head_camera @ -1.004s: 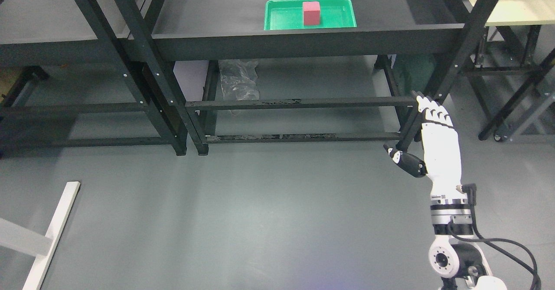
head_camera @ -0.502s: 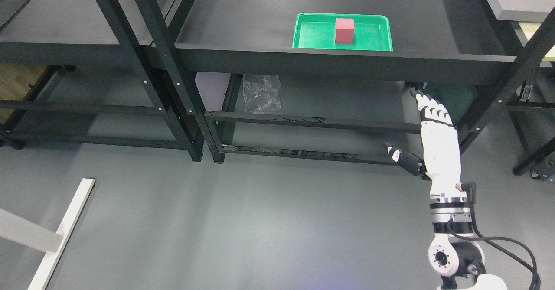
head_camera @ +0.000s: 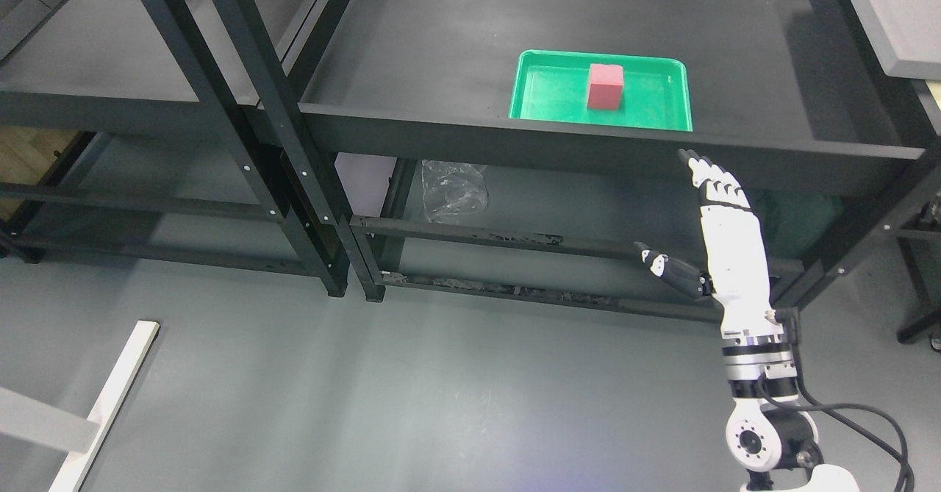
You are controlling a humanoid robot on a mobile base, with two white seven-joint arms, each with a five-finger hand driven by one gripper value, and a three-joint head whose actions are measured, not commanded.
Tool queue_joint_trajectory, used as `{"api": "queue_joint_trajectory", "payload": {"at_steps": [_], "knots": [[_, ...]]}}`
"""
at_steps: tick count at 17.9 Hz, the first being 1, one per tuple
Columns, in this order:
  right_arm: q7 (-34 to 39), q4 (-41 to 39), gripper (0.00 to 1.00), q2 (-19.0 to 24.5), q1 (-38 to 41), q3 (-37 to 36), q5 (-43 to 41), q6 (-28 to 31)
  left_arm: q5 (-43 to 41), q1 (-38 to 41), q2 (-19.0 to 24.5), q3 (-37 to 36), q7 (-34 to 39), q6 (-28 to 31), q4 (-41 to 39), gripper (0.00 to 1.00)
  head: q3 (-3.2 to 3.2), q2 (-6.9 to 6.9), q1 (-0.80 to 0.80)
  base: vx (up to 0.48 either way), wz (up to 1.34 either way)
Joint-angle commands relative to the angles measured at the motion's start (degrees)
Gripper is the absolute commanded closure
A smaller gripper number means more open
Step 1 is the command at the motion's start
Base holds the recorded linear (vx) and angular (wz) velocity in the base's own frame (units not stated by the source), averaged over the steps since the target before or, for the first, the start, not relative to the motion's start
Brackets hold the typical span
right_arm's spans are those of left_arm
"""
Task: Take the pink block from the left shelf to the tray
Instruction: 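Reach the right hand over the green tray toward the pink block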
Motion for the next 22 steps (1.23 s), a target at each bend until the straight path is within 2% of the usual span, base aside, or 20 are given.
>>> {"api": "queue_joint_trajectory", "payload": {"at_steps": [1, 5, 7, 22], "knots": [[1.1, 0.3, 0.0, -1.0, 0.0, 0.1, -2.0, -0.1, -0.1, 0.3, 1.0, 0.0, 0.0, 0.0, 0.0, 0.0, 0.0, 0.0, 0.0, 0.201, 0.08], [9.7, 0.5, 0.0, -1.0, -0.2, 0.9, -4.8, 0.2, -0.1, 0.3, 1.0, 0.0, 0.0, 0.0, 0.0, 0.0, 0.0, 0.0, 0.0, 0.19, 0.05], [10.1, 0.8, 0.0, -1.0, -0.4, 0.9, -6.8, 0.4, -0.1, 0.4, 1.0, 0.0, 0.0, 0.0, 0.0, 0.0, 0.0, 0.0, 0.0, 0.198, 0.03], [11.8, 1.1, 0.0, -1.0, -0.5, 1.0, -6.7, 0.8, -0.1, 0.4, 1.0, 0.1, 0.0, 0.0, 0.0, 0.0, 0.0, 0.0, 0.0, 0.185, -0.06]]}}
